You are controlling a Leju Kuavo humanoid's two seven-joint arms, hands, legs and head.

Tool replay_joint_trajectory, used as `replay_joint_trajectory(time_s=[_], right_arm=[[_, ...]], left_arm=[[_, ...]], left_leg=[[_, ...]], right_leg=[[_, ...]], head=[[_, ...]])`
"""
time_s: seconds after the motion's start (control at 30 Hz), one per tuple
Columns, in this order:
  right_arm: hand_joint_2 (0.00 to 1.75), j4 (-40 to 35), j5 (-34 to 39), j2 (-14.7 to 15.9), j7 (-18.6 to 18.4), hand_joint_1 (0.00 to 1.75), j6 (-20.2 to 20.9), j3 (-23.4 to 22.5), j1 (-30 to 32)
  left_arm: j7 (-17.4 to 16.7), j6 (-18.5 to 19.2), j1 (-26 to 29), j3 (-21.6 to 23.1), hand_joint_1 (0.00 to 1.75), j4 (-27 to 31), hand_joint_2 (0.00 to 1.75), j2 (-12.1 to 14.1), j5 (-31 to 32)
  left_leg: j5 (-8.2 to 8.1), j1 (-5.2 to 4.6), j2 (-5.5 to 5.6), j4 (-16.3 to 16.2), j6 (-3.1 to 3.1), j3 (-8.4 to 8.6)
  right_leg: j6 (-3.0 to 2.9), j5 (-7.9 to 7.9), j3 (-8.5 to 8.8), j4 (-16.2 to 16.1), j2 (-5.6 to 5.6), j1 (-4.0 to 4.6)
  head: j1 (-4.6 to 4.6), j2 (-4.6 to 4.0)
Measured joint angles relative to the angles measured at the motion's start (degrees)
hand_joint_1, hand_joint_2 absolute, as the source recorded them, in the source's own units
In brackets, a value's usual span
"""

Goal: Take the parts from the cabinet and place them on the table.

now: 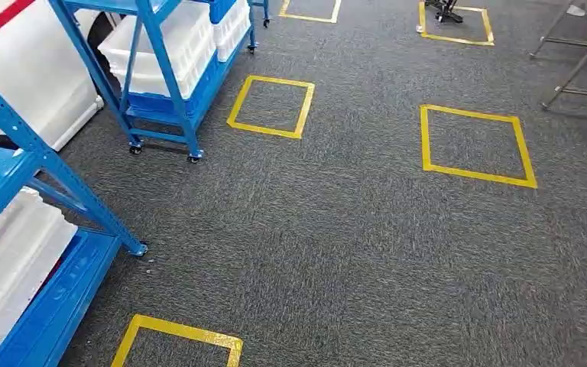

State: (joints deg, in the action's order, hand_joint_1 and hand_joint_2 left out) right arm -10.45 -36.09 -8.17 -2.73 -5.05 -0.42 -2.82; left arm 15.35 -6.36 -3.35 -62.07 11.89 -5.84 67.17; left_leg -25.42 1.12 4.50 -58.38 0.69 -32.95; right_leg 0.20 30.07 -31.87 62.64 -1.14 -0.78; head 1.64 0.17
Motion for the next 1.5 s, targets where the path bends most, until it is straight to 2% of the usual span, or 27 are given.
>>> replay_joint_trajectory(time_s=[0.03, 0.17, 0.2, 0.27, 0.3, 0.37, 0.4, 0.5, 0.53, 0.57, 0.7, 0.77, 0.8, 0.87, 0.9, 0.93, 1.0, 1.03, 1.07, 1.1, 1.2, 1.23, 1.3, 1.37, 1.4, 1.43, 1.5], right_arm=[[0.00, 0.00, -0.45, 0.21, -0.65, 0.00, -0.11, 0.13, 0.00], [0.00, 0.02, -1.07, 0.66, -1.35, 0.00, -0.24, 0.50, -0.15], [0.00, 0.02, -1.16, 0.66, -1.37, 0.00, -0.31, 0.59, -0.14], [0.00, 0.02, -1.20, 0.76, -1.44, 0.00, -0.37, 0.70, -0.02], [0.00, 0.02, -1.20, 0.76, -1.44, 0.00, -0.35, 0.72, 0.14], [0.00, 0.09, -1.20, 0.92, -1.46, 0.00, -0.35, 0.76, 0.33], [0.00, 0.09, -1.20, 0.96, -1.46, 0.00, -0.35, 0.76, 0.33], [0.00, 0.09, -1.20, 1.00, -1.46, 0.00, -0.33, 0.79, 0.27], [0.00, 0.09, -1.20, 1.00, -1.46, 0.00, -0.33, 0.81, 0.24], [0.00, 0.09, -1.26, 1.00, -1.46, 0.00, -0.33, 0.81, 0.29], [0.00, 0.07, -2.07, 1.05, 0.02, 0.00, -1.18, 1.20, -0.18], [0.00, 0.07, -2.42, 1.25, 1.25, 0.00, -2.03, 1.29, -0.04], [0.00, 0.07, -2.58, 1.29, 1.98, 0.00, -2.65, 1.29, 0.05], [0.00, 0.07, -2.80, 1.60, 3.13, 0.00, -3.43, 1.29, 0.22], [0.00, 0.09, -2.84, 1.81, 3.50, 0.00, -3.89, 1.29, 0.28], [0.00, 0.09, -2.86, 1.90, 3.65, 0.00, -4.09, 1.29, 0.36], [0.00, 0.09, -2.86, 2.43, 3.67, 0.00, -4.24, 1.27, 0.37], [0.00, 0.09, -2.84, 2.67, 3.54, 0.00, -4.22, 1.25, 0.54], [0.00, 0.22, -2.80, 2.82, 3.24, 0.00, -3.94, 1.20, 0.84], [0.00, 0.22, -2.75, 2.99, 3.11, 0.00, -3.69, 1.16, 0.78], [0.00, 0.22, -2.25, 3.34, 1.84, 0.00, -3.01, 0.76, 0.67], [0.00, 0.22, -2.12, 3.39, 1.05, 0.00, -2.71, 0.55, 0.72], [0.00, 0.22, -2.16, 3.43, 0.24, 0.00, -2.69, 0.37, 0.88], [0.00, 0.24, -2.82, 3.43, 0.33, 0.00, -2.78, 0.33, 1.11], [0.00, 0.24, -3.32, 3.43, 0.99, 0.00, -3.04, 0.33, 1.13], [0.00, 0.22, -3.61, 3.43, 1.49, 0.00, -3.17, 0.33, 1.09], [0.00, 0.22, -3.74, 3.32, 2.30, 0.00, -3.69, 0.33, 0.80]], left_arm=[[0.84, 0.38, -0.08, 0.09, 0.00, 0.00, 0.00, -0.04, 0.11], [2.62, 1.18, -0.18, 0.31, 0.00, 0.00, 0.00, -0.33, 0.26], [2.71, 1.18, -0.17, 0.31, 0.00, 0.00, 0.00, -0.33, 0.26], [2.82, 1.22, -0.35, 0.35, 0.00, -0.02, 0.00, -0.50, 0.26], [2.82, 1.25, -0.46, 0.35, 0.00, -0.02, 0.00, -0.61, 0.26], [2.86, 1.24, -0.58, 0.35, 0.00, -0.02, 0.00, -0.83, 0.33], [2.86, 1.24, -0.54, 0.35, 0.00, -0.02, 0.00, -0.83, 0.33], [2.86, 1.24, -0.45, 0.37, 0.00, -0.02, 0.00, -0.83, 0.33], [2.86, 1.24, -0.57, 0.37, 0.00, -0.02, 0.00, -0.83, 0.33], [2.92, 1.27, -0.79, 0.37, 0.00, -0.02, 0.00, -0.83, 0.33], [3.30, 2.05, -0.56, 0.42, 0.00, -0.02, 0.00, -0.89, 0.50], [2.12, 2.05, -0.66, 0.48, 0.00, -0.02, 0.00, -1.29, 0.83], [1.17, 1.99, -0.80, 0.52, 0.00, -0.02, 0.00, -1.31, 0.94], [-0.92, 1.68, -0.91, 0.52, 0.00, -0.02, 0.00, -1.42, 1.42], [-2.43, 1.46, -0.85, 0.52, 0.00, -0.02, 0.00, -1.42, 1.88], [-3.52, 1.29, -0.66, 0.55, 0.00, -0.02, 0.00, -1.44, 2.12], [-4.99, 0.65, -0.44, 0.59, 0.00, -0.02, 0.00, -1.49, 2.69], [-5.38, 0.37, -0.40, 0.59, 0.00, -0.02, 0.00, -1.53, 2.86], [-5.44, 0.00, -0.37, 0.59, 0.00, -0.02, 0.00, -1.53, 2.84], [-5.25, -0.33, -0.56, 0.59, 0.00, -0.02, 0.00, -1.51, 2.71], [-2.88, -0.66, -0.12, 0.55, 0.00, -0.02, 0.00, -1.49, 1.88], [-1.55, -0.42, -0.05, 0.42, 0.00, -0.02, 0.00, -1.44, 0.82], [0.65, 0.93, -0.24, -0.26, 0.00, -0.02, 0.00, -1.62, -1.00], [0.89, 1.40, -0.75, -1.01, 0.00, -0.02, 0.00, -2.43, -1.77], [0.52, 1.38, -0.81, -1.18, 0.00, -0.02, 0.00, -2.82, -1.79], [0.24, 1.18, -0.77, -1.29, 0.00, -0.02, 0.00, -3.13, -1.77], [-0.13, 0.87, -0.61, -1.44, 0.00, -0.02, 0.00, -3.54, -1.73]], left_leg=[[0.07, 0.00, 0.60, -0.08, -0.35, -0.17], [0.75, 0.13, 2.47, 0.34, -2.11, -0.78], [0.65, 0.24, 2.84, 0.06, -2.49, -0.97], [-2.91, -0.19, -1.75, -4.49, -2.38, -2.94], [-5.53, -0.15, -2.91, -9.06, -2.46, -4.88], [-8.91, -0.12, -3.76, -17.20, -2.50, -8.16], [-8.54, -0.13, -3.93, -17.68, -2.44, -7.99], [-3.26, -0.56, -5.36, -6.13, -1.43, -0.94], [-2.13, -1.06, -7.77, -0.98, -0.80, 2.07], [-2.53, -1.48, -8.88, 0.01, -0.43, 2.29], [-1.63, -1.39, -6.29, 1.10, 0.53, 2.14], [-0.80, -0.91, -5.32, 1.87, 0.82, 2.65], [-0.58, -0.90, -4.78, 1.87, 1.16, 2.33], [-0.45, -0.94, -3.46, 1.79, 1.21, 1.95], [-0.40, -0.92, -2.70, 1.70, 1.13, 1.90], [-0.37, -0.87, -1.95, 1.66, 1.06, 1.94], [-0.53, -0.59, -0.37, 1.20, 0.70, 2.01], [-0.70, -0.43, 0.46, 0.80, 0.37, 1.90], [-0.86, -0.52, 1.06, 0.49, -0.14, 1.52], [-0.91, -0.47, 1.75, 0.01, -0.59, 1.00], [-0.27, -0.05, 3.53, 0.67, -1.89, 0.33], [-0.57, 0.08, 3.56, 0.26, -2.15, 0.30], [-4.04, -0.28, -2.20, -4.90, -2.20, -2.02], [-8.59, -0.25, -3.58, -14.43, -2.37, -6.42], [-9.36, -0.25, -3.75, -17.35, -2.41, -7.68], [-8.82, -0.25, -3.87, -17.62, -2.40, -7.61], [-4.75, -0.26, -4.45, -10.66, -2.19, -3.72]], right_leg=[[-0.09, -0.17, 1.51, -3.47, -2.89, -0.32], [-1.15, -0.70, 1.41, -3.81, -1.12, 0.62], [-1.86, -1.19, 1.45, -4.54, -0.28, 0.02], [-2.62, -1.39, 1.33, -4.73, 0.92, 0.29], [-2.79, -1.36, 1.24, -4.72, 1.72, 0.56], [-2.94, -1.29, 0.97, -4.61, 3.50, 1.07], [-2.96, -1.27, 0.93, -4.56, 4.32, 1.25], [-3.05, -1.13, 1.10, -4.42, 6.29, 1.56], [-2.98, -1.04, 1.24, -4.36, 6.96, 1.63], [-2.66, -0.85, 1.21, -4.19, 7.53, 1.95], [-1.60, -0.94, 1.77, -4.56, 9.26, 1.76], [-0.68, 1.20, 0.83, -2.08, 3.45, 1.18], [-0.46, 3.82, -1.22, 2.13, 1.83, 0.90], [-0.01, 7.54, -5.47, 10.94, 1.28, 0.46], [0.20, 7.70, -6.63, 13.14, 1.28, 0.31], [0.38, 6.38, -6.37, 12.42, 1.27, 0.07], [0.77, 0.80, -2.56, 4.10, 0.77, -0.53], [1.00, -1.90, -0.07, -1.26, -0.96, -0.94], [0.94, -0.88, 0.79, -3.17, -4.21, -1.16], [0.61, -1.10, 0.71, -3.61, -4.27, -0.92], [-0.42, -1.27, 0.70, -3.56, -2.24, -0.41], [-1.06, -1.63, 0.83, -4.23, -1.31, -0.89], [-1.94, -1.66, 0.93, -4.43, 0.17, -0.47], [-2.19, -1.53, 0.81, -4.35, 2.17, -0.01], [-2.24, -1.50, 0.80, -4.33, 3.04, 0.14], [-2.28, -1.47, 0.84, -4.31, 3.78, 0.24], [-2.24, -1.34, 0.93, -4.19, 5.12, 0.31]], head=[[-0.04, 0.00], [-0.02, 0.00], [-0.13, -0.02], [-0.53, 0.00], [-0.68, 0.00], [-0.72, -0.02], [-0.74, 0.00], [-0.74, -0.02], [-0.74, 0.00], [-0.60, 0.00], [-0.72, 0.00], [-0.55, 0.00], [-0.46, 0.00], [-0.48, 0.00], [-0.48, 0.00], [-0.46, 0.00], [-0.46, 0.00], [-0.46, 0.00], [-0.40, 0.00], [-0.57, 0.00], [-0.52, -0.02], [-0.55, 0.00], [-1.18, 0.00], [-1.20, -0.02], [-1.22, 0.00], [-1.20, 0.00], [-1.22, 0.00]])
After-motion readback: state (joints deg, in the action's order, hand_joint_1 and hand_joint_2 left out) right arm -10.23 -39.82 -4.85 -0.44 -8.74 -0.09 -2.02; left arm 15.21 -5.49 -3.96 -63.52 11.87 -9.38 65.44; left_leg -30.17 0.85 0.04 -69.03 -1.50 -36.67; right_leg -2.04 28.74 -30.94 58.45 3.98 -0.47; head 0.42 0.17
